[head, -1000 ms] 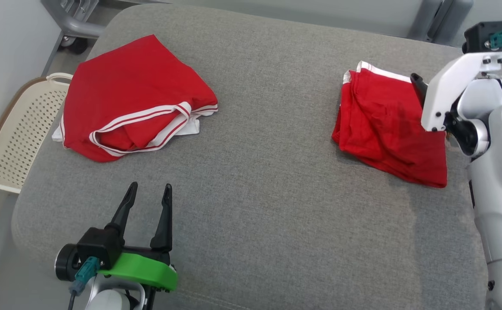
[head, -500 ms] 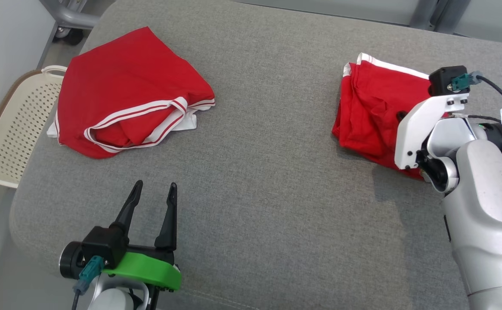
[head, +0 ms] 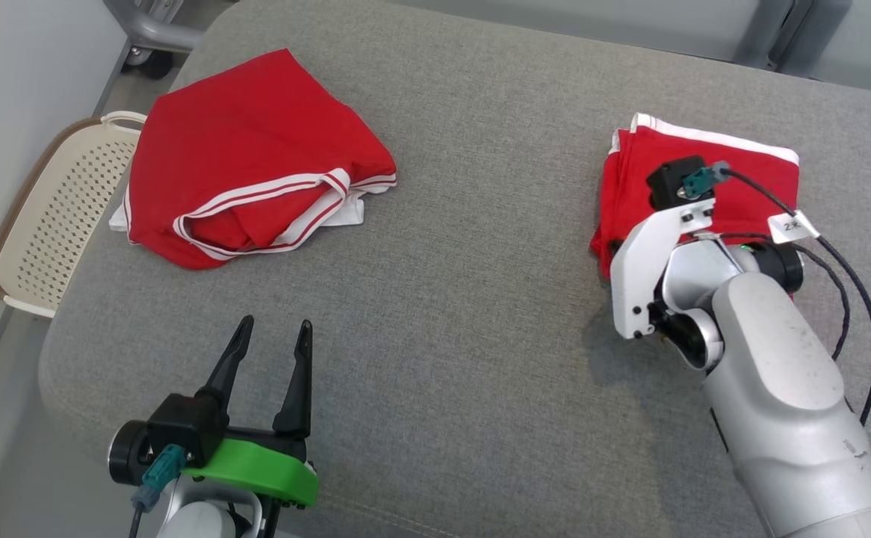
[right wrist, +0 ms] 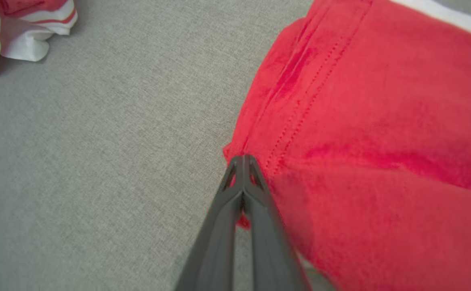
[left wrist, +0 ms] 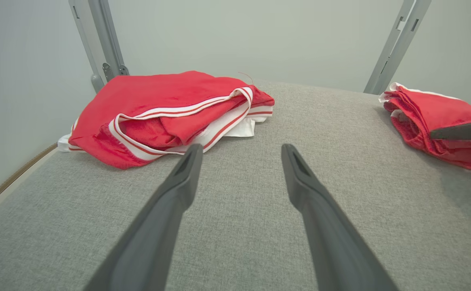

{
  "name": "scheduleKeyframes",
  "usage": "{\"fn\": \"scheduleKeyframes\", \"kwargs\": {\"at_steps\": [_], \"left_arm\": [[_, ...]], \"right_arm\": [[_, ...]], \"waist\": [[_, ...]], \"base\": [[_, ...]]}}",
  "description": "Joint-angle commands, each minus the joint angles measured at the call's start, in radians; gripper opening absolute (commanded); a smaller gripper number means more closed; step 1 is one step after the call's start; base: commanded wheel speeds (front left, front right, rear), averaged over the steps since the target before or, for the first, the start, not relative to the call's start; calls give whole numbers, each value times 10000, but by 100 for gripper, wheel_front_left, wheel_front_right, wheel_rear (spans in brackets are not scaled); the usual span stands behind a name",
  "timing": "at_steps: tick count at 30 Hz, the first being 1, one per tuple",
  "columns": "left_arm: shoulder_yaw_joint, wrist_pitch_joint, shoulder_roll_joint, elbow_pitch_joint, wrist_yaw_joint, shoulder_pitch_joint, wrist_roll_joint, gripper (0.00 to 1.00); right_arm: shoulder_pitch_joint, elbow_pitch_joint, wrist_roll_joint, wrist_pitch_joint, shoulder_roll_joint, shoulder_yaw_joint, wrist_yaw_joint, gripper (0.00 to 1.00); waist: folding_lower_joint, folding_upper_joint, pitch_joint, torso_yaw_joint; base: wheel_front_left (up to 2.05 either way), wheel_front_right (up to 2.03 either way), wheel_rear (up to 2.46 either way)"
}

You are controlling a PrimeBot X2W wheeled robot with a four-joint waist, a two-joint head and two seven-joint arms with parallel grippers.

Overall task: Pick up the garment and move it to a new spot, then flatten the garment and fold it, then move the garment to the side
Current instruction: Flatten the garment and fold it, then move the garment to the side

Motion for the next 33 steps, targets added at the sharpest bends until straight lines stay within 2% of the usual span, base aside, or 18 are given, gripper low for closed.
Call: {"fn": "scheduleKeyframes", "kwargs": {"at_steps": [1,9,10,11,12,16,20,28,33], "left_arm": [[0,-7,55,25,-22,20,-60,100],[56,-7,87,58,-22,182,-30,100],[77,-6,92,51,-22,201,-26,100],[95,-6,104,55,-22,221,-19,100],[123,-7,117,52,-22,242,-20,100],[265,-7,158,10,-22,374,17,100],[390,-6,149,-91,-20,492,87,100],[400,-6,125,-265,-21,430,110,100],[265,-7,96,-302,-21,189,76,100]], "right_arm": [[112,41,173,-10,39,191,0,0],[-38,242,481,-134,255,858,0,0],[-123,185,592,-169,272,903,0,27],[-212,116,693,-215,271,930,0,80],[-279,64,778,-236,283,892,0,100],[-503,-327,857,-127,266,658,0,100],[-562,-829,545,126,21,-56,0,100],[-216,-1459,-543,485,-83,-2370,0,100],[-119,-1351,-1022,509,186,-3605,0,100]], "waist": [[0,0,-72,29],[0,0,-291,1],[0,0,-325,-20],[0,0,-365,-45],[0,0,-412,-77],[0,0,-596,-242],[0,0,-690,-435],[0,0,-459,-798],[0,0,-163,-815]], "base": [[0,0,0],[0,0,0],[0,0,0],[0,0,0],[0,0,0],[0,0,0],[0,0,0],[0,0,0],[0,0,0]]}}
